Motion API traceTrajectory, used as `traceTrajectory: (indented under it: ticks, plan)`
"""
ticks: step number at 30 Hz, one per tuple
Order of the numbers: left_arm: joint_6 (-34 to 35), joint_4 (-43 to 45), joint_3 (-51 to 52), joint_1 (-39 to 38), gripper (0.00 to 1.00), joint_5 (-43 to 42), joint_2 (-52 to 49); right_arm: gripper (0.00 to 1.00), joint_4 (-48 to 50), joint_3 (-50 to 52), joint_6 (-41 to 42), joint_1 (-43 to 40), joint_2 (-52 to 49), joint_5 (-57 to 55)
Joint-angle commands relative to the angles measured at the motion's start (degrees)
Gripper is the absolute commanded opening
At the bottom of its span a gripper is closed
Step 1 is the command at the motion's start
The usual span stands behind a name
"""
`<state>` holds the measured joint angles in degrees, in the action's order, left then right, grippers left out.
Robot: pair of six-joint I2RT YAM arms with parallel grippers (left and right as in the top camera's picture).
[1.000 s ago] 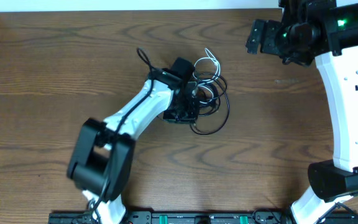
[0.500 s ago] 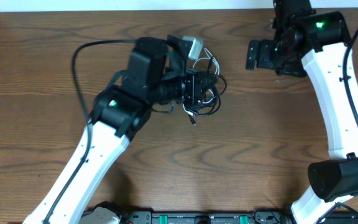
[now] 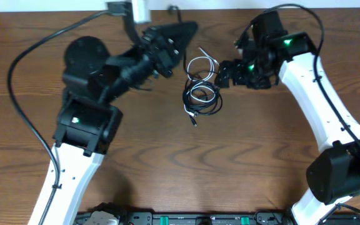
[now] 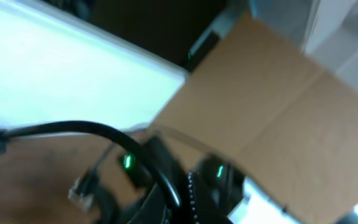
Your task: Untangle cables
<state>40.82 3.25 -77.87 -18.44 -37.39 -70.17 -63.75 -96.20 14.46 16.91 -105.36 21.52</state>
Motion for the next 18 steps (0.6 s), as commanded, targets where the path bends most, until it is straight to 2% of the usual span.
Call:
traceTrajectory:
  ticks: [1,7,10,12,18]
  plan:
    - [9.9,2.6,-0.9,4.3,0.08,-0.6,1.4,0.99,3.7,4.1,-0.4,1.7,0.4,2.8]
    - [15.9,8.3,-0.9,8.4,0.08,-1.2,2.4,0.99,13.8,12.0,6.4,3.7,0.4,1.0]
    - [17.5,12.2,-0.9,9.7,0.08,-1.2,3.0,0.94,18.7,15.5,11.0,4.4,0.4,-3.3]
    - [18.9,14.9,-0.9,10.7,0.07,-1.2,3.3,0.91,22.1,17.6,11.4,4.7,0.4,-3.6]
    - [27.7,22.5,-0.9,14.7,0.07,-0.5,3.8,0.91,30.9,23.0,10.4,6.8,0.2,-3.6]
